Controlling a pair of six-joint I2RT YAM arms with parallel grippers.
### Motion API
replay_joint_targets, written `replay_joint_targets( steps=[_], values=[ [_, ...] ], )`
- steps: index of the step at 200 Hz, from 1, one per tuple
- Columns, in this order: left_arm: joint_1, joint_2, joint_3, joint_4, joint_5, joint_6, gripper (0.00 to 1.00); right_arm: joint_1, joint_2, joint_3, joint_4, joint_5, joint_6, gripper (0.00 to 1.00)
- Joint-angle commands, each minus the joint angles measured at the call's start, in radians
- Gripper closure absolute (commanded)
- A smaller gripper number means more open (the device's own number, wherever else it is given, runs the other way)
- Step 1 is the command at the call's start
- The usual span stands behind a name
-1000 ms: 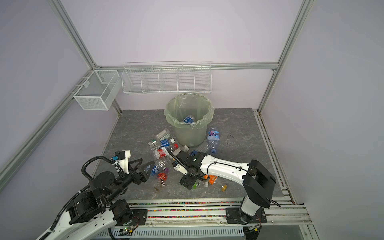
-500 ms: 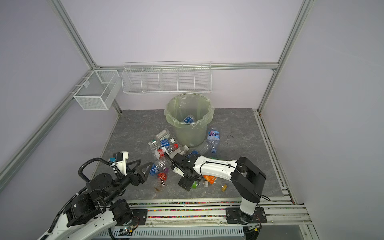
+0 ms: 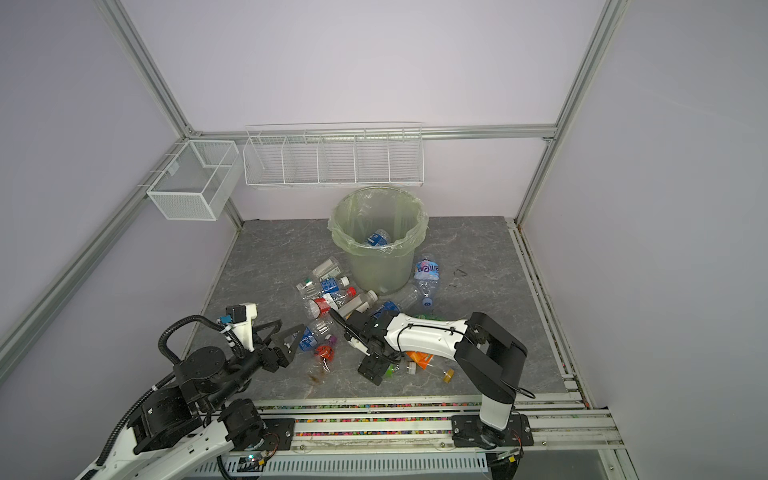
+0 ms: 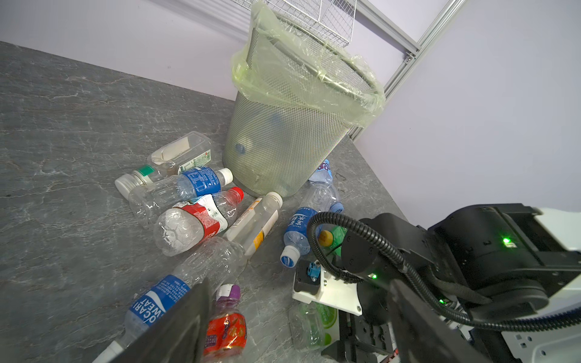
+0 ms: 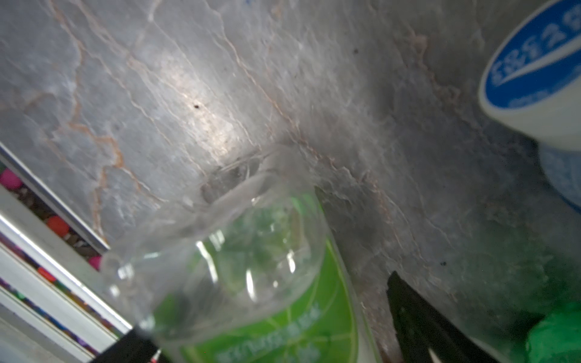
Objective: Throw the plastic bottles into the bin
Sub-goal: 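Lower the right gripper onto the clear green-lime-labelled bottle and close, then lift the green-labelled bottle with the right gripper and carry it over the bin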
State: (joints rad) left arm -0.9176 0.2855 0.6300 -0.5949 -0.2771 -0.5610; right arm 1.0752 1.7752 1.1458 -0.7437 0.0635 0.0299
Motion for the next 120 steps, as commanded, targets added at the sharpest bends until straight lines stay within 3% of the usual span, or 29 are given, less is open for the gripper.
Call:
replay_joint_targets(
  steps=[1, 26, 86, 120],
  values=[
    [-0.005, -0.017, -0.003, -0.025, -0.021, -0.015, 0.14, 0.008, 0.011, -0.017, 0.009, 0.008, 0.013, 0.19],
    [-0.004, -0.021, 0.000, -0.030, -0.025, -0.013, 0.14, 0.013, 0.002, -0.011, 0.009, 0.023, 0.019, 0.34],
    [-0.005, -0.020, 0.001, -0.034, -0.028, -0.013, 0.15, 0.040, -0.045, 0.031, -0.046, 0.056, 0.031, 0.57],
    [-0.005, -0.017, -0.002, -0.029, -0.030, -0.012, 0.15, 0.057, -0.132, 0.069, -0.082, 0.073, 0.045, 0.65]
  ],
)
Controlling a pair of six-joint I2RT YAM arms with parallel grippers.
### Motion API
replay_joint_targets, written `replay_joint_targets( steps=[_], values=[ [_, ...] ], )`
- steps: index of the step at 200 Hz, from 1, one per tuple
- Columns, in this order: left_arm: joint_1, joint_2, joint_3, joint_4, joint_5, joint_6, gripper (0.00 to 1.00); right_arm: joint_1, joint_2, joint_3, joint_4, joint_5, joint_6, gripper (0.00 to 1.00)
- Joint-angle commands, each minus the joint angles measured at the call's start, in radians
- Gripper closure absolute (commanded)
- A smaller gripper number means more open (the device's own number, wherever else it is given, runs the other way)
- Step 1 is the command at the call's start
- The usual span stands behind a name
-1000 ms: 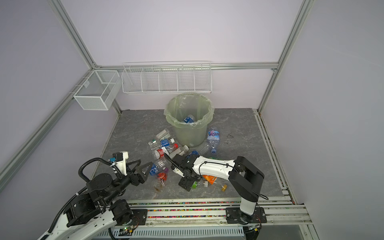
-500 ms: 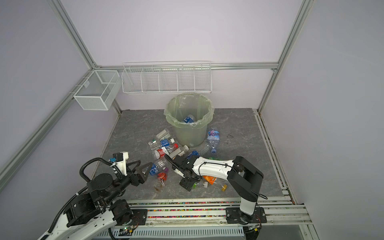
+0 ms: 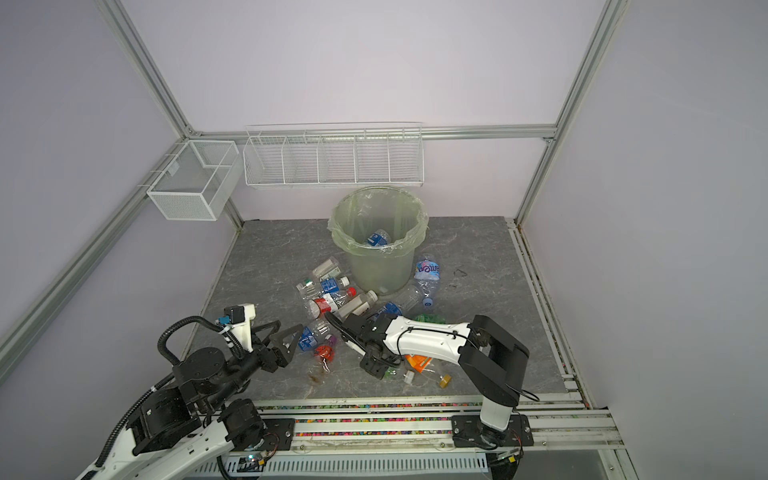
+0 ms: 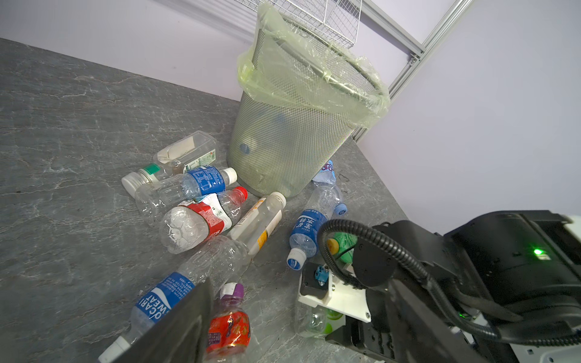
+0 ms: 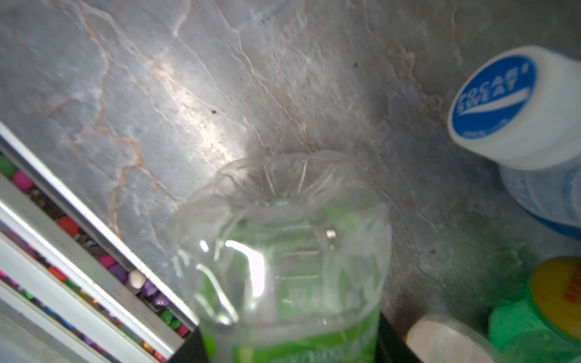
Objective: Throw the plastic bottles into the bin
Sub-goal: 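Lift the green-labelled bottle with the right gripper and carry it over the bin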
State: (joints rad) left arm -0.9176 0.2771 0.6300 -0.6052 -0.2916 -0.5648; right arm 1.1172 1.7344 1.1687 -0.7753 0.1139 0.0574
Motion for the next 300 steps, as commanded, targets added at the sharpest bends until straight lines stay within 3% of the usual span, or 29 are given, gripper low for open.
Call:
replay_joint_targets(
  steps=[1, 72, 125, 177, 258, 275, 300],
  values=[
    [-0.004, -0.008, -0.002, -0.018, -0.016, -0.009, 0.15, 0.016, -0.094, 0.047, -0.051, 0.023, 0.019, 0.65],
    [-0.004, 0.030, -0.009, 0.026, -0.004, -0.005, 0.15, 0.053, -0.409, 0.112, -0.055, 0.079, 0.059, 0.68],
    [-0.004, 0.073, -0.013, 0.067, 0.006, -0.001, 0.16, 0.057, -0.667, 0.103, 0.011, 0.253, 0.074, 0.68],
    [-0.004, 0.106, -0.035, 0.098, 0.012, -0.006, 0.16, 0.057, -0.830, 0.108, 0.058, 0.414, 0.059, 0.68],
    [-0.006, 0.147, -0.078, 0.142, 0.013, -0.014, 0.17, 0.033, -0.922, 0.139, 0.175, 0.606, -0.058, 0.71],
    [-0.006, 0.149, -0.082, 0.146, 0.012, -0.015, 0.17, 0.000, -0.900, 0.156, 0.203, 0.595, -0.078, 0.71],
    [-0.006, 0.151, -0.084, 0.152, 0.013, -0.015, 0.17, -0.095, -0.843, 0.198, 0.215, 0.485, -0.079, 0.71]
  ],
)
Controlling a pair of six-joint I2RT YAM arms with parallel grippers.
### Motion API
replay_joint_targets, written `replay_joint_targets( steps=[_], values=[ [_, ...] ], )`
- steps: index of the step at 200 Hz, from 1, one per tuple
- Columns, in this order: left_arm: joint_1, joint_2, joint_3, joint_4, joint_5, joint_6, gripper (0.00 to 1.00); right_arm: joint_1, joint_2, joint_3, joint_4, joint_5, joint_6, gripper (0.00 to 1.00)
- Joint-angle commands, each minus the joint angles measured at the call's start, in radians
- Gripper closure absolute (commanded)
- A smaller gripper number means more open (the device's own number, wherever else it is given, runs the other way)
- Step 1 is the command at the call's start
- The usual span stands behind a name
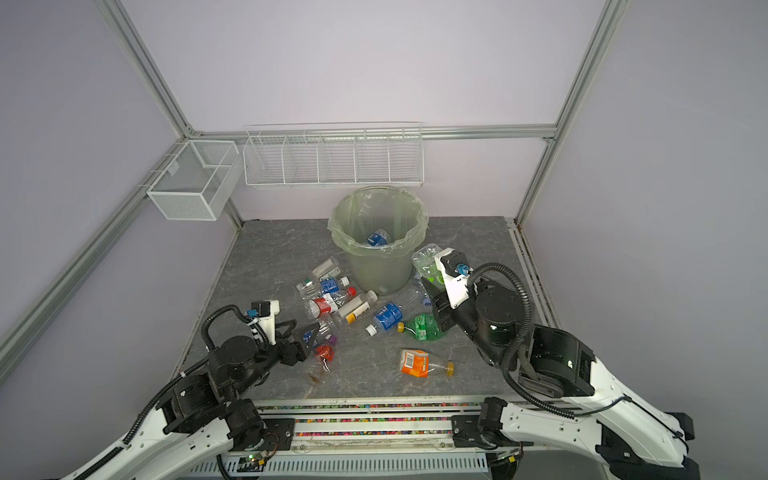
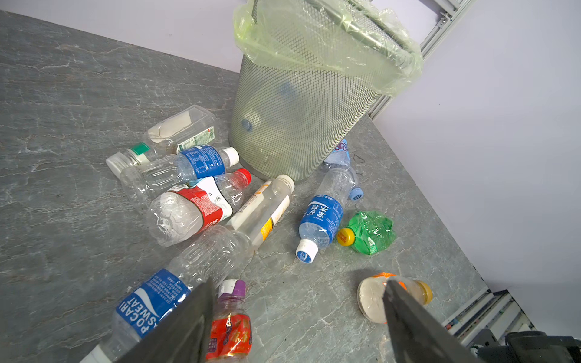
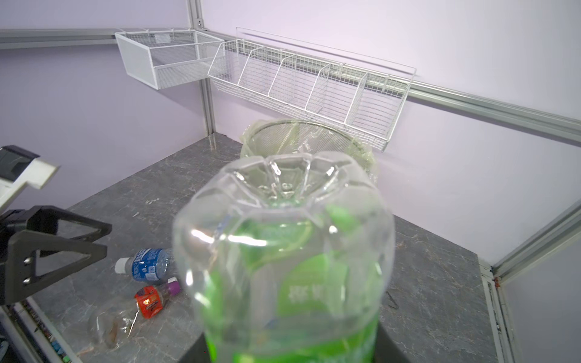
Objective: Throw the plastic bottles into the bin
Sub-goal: 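Lift the green-labelled bottle with the right gripper and carry it over the bin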
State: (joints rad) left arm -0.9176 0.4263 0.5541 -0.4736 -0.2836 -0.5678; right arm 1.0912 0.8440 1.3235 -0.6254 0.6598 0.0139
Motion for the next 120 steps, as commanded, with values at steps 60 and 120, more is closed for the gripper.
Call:
replay_joint_targets(
  steps=[60, 120],
  values=[
    [-0.006, -0.023, -0.006, 0.007, 0.000, -0.016, 0.17, -0.226, 0.244, 0.173, 0.123, -0.254, -0.038, 0.71],
    [-0.008, -0.052, -0.001, -0.016, -0.009, -0.020, 0.17, -0.372, 0.509, 0.409, 0.128, -0.452, -0.004, 0.71]
  ],
)
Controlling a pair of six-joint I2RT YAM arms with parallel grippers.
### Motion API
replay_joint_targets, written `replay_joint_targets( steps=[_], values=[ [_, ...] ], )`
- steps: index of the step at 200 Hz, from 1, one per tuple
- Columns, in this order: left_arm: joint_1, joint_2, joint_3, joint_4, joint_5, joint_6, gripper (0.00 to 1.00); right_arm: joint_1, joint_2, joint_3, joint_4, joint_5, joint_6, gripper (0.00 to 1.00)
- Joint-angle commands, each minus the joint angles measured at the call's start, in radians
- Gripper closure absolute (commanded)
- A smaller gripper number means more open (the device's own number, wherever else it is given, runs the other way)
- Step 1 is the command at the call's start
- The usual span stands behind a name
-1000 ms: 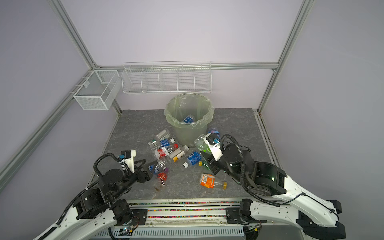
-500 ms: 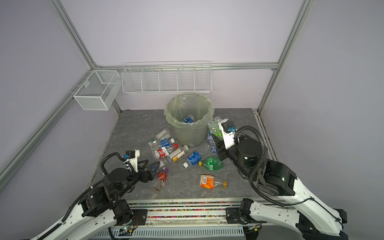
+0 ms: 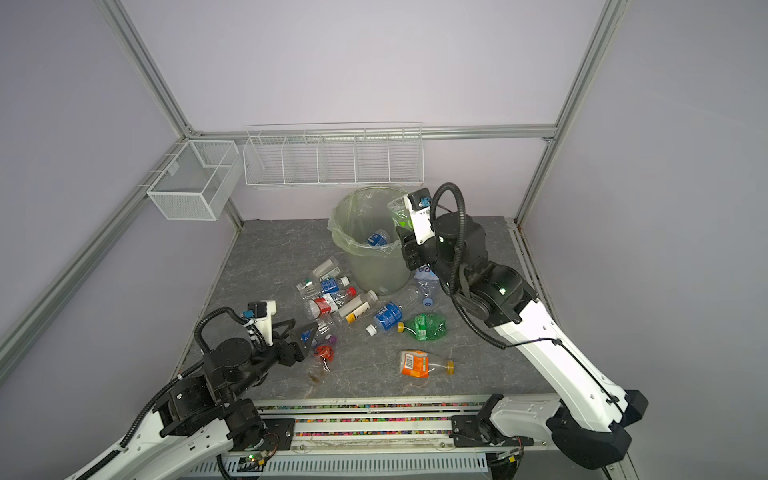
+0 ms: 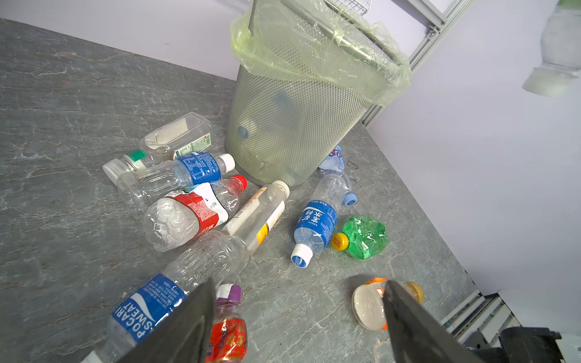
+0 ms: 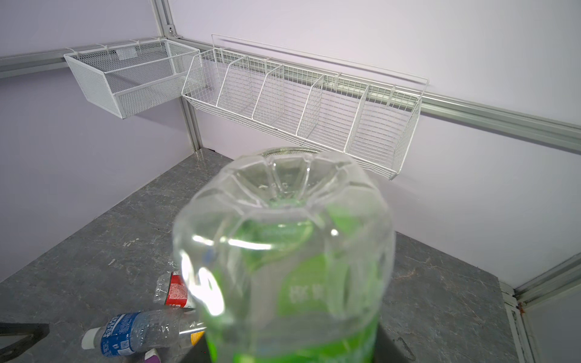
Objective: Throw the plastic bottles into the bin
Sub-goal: 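Lift the green-labelled bottle with the right gripper and carry it over the bin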
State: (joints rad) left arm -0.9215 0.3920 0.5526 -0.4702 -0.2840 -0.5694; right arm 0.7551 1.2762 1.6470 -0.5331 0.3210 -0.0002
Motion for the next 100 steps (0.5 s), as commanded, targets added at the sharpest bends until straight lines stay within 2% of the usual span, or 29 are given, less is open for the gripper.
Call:
replay_joint_targets(
  steps=[1, 59, 77, 83, 100],
  values=[
    [-0.004, -0.018, -0.001, -0.019, -0.008, -0.018, 0.17, -0.035, 0.081, 0.091, 0.036, -0.115, 0.011, 0.71],
    [-0.004, -0.034, 0.010, -0.036, -0.011, -0.021, 0.17, -0.119, 0.419, 0.459, -0.059, -0.240, 0.049, 0.70],
    [-0.004, -0.036, 0.017, -0.039, -0.011, -0.023, 0.17, -0.137, 0.535, 0.596, -0.127, -0.263, 0.063, 0.66],
    [-0.004, -0.036, 0.020, -0.041, -0.010, -0.023, 0.17, -0.139, 0.567, 0.636, -0.152, -0.263, 0.063, 0.60],
    [-0.004, -0.037, 0.034, -0.052, -0.010, -0.021, 0.17, -0.142, 0.628, 0.716, -0.211, -0.260, 0.061, 0.25]
  ],
)
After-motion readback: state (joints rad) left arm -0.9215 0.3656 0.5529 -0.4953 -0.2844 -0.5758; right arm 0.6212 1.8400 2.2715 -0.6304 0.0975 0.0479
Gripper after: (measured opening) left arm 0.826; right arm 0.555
